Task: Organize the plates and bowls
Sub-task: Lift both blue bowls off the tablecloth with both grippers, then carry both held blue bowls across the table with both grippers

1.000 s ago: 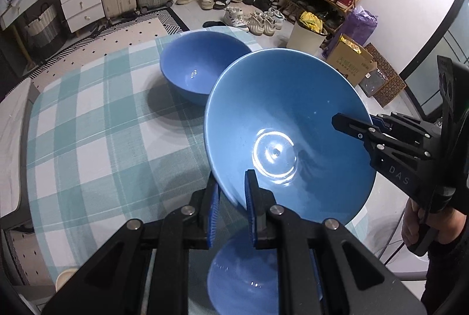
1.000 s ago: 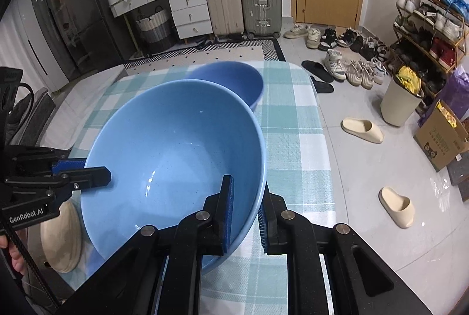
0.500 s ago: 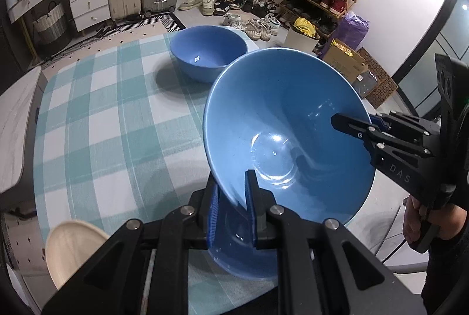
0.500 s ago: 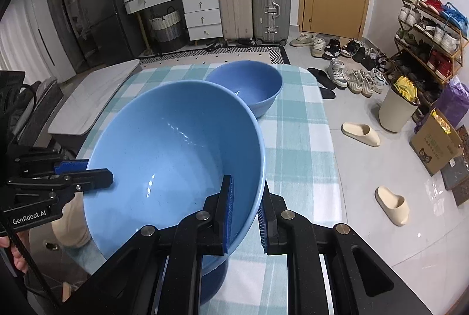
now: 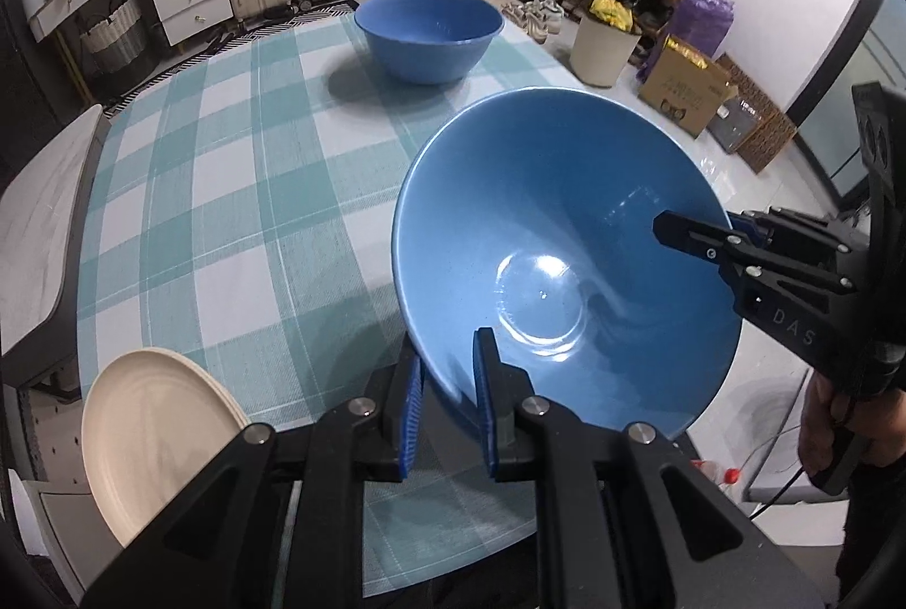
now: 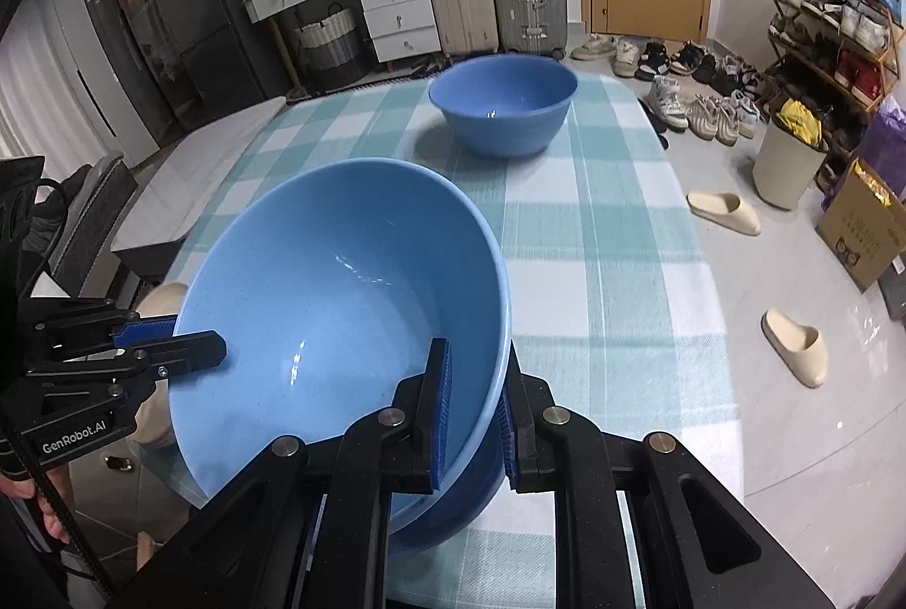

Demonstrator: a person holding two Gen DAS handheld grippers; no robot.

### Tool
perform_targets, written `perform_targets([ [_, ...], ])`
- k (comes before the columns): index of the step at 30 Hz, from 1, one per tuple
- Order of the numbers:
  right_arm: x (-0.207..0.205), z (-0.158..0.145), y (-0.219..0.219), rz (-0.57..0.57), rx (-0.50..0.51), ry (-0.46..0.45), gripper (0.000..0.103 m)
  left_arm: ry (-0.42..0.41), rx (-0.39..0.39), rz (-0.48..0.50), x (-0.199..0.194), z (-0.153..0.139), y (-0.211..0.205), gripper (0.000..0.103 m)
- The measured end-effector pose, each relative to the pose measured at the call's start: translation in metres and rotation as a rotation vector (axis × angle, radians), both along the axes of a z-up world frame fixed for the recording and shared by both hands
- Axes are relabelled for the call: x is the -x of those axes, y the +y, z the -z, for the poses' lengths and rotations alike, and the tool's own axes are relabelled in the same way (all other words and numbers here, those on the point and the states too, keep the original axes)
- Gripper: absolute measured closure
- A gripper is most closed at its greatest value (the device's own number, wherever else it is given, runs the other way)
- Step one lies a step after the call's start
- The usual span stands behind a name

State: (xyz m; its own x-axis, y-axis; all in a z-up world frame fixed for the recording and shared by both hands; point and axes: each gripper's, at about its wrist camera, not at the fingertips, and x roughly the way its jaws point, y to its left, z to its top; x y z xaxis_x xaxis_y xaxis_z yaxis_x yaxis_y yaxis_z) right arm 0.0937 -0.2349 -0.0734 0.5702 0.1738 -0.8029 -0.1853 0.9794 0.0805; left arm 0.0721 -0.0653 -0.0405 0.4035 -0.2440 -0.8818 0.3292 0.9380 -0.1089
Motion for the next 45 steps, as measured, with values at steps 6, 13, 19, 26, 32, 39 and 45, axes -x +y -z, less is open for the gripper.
perform_targets([
  [6, -0.001, 0.012, 0.000, -0.007, 0.014, 0.004, 0.088, -0.007, -0.038, 0.013, 0.003, 0.009, -0.001, 0.088],
  [13, -0.001, 0.019, 0.010, -0.035, 0.091, 0.002, 0.088, 0.023, -0.056, 0.013, 0.003, 0.027, 0.001, 0.088],
  [19, 0.000, 0.024, 0.013, -0.055, 0.114, 0.003, 0.088, 0.048, -0.039, 0.005, 0.000, 0.037, 0.005, 0.088],
  [26, -0.002, 0.025, 0.012, -0.048, 0.114, 0.001, 0.088, 0.045, -0.033, 0.003, -0.003, 0.041, 0.005, 0.088],
  [32, -0.003, 0.022, 0.008, -0.032, 0.110, -0.013, 0.088, 0.047, -0.025, -0.010, -0.007, 0.045, 0.006, 0.088],
  [39, -0.004, 0.017, -0.001, -0.014, 0.088, -0.031, 0.088, 0.052, 0.008, -0.010, -0.008, 0.044, 0.008, 0.086],
  [45, -0.004, 0.023, -0.004, -0.014, 0.105, -0.023, 0.088, 0.017, -0.017, -0.006, -0.006, 0.039, 0.004, 0.083],
])
